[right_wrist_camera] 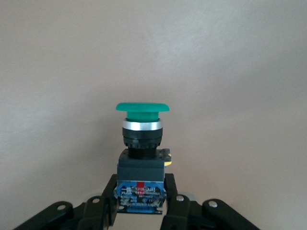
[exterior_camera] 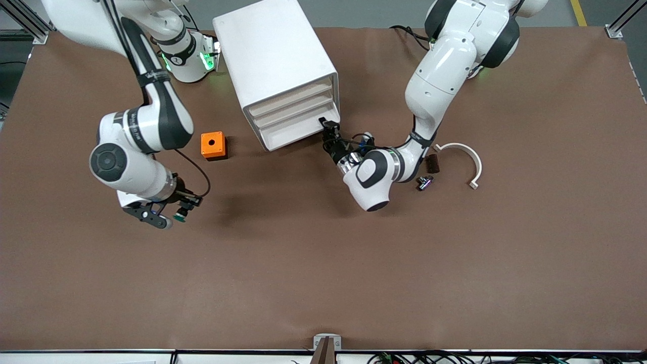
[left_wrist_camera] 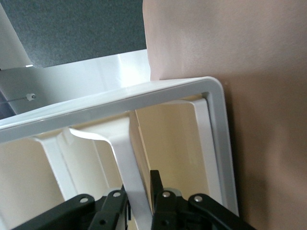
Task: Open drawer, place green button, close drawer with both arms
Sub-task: 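Lift the green button with the right gripper while the left gripper holds the drawer, then carry the green button with the right gripper over the open drawer, then lower the green button into the drawer and open the right gripper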
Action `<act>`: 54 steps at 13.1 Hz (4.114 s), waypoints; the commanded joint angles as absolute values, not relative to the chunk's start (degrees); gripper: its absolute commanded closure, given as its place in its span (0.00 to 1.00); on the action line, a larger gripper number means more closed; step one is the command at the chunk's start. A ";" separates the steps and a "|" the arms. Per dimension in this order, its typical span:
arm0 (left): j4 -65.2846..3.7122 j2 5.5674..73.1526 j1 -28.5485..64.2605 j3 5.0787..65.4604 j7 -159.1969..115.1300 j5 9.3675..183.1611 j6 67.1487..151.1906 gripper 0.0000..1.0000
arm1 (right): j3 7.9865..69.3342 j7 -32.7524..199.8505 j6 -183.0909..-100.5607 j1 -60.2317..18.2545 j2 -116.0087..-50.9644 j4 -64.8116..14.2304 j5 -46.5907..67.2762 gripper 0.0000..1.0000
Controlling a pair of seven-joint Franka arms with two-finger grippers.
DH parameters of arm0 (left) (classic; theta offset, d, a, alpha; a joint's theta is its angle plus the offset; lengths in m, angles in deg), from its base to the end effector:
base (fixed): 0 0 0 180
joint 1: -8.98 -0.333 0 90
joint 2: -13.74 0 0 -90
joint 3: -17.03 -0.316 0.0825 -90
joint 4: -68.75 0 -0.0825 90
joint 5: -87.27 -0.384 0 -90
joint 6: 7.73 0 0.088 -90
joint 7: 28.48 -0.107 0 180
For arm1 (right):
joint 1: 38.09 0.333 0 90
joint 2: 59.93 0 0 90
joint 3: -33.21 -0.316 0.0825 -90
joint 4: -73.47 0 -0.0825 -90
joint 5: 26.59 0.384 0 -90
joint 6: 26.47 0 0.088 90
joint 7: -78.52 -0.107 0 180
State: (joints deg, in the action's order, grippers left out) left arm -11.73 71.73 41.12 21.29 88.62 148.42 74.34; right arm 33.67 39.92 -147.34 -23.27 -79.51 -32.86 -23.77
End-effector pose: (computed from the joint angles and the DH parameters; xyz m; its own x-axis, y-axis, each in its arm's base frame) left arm 0.4564 -0.4550 0.1135 -0.4420 0.8766 -0.1904 0.2293 -0.0948 -0.9687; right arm 0.6013 0.1566 0.3304 0.8962 -0.4341 -0.0922 -0.4336 -0.9007 0.0260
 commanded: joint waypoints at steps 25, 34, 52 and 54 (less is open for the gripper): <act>-6.75 71.31 32.10 21.60 86.75 150.20 77.88 0.00 | 34.27 -6.28 -151.35 7.08 -75.49 -37.45 -24.04 1.00; 0.37 69.73 34.20 15.19 58.83 144.86 78.31 0.00 | 34.09 -13.33 -158.22 13.94 -76.28 -41.93 -23.87 1.00; 0.11 61.38 43.52 15.01 31.20 112.15 105.21 0.00 | 34.09 -19.30 -159.36 18.69 -82.79 -36.04 -23.34 1.00; 0.11 61.38 44.92 14.75 30.93 111.01 107.22 0.00 | 34.09 -19.83 -159.36 18.78 -83.31 -35.70 -23.34 1.00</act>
State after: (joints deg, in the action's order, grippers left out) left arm 1.27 62.70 43.14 15.80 31.63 112.88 105.43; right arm 33.68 -18.00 -160.05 17.75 -82.45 -37.04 -23.67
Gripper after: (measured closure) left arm 0.000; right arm 0.586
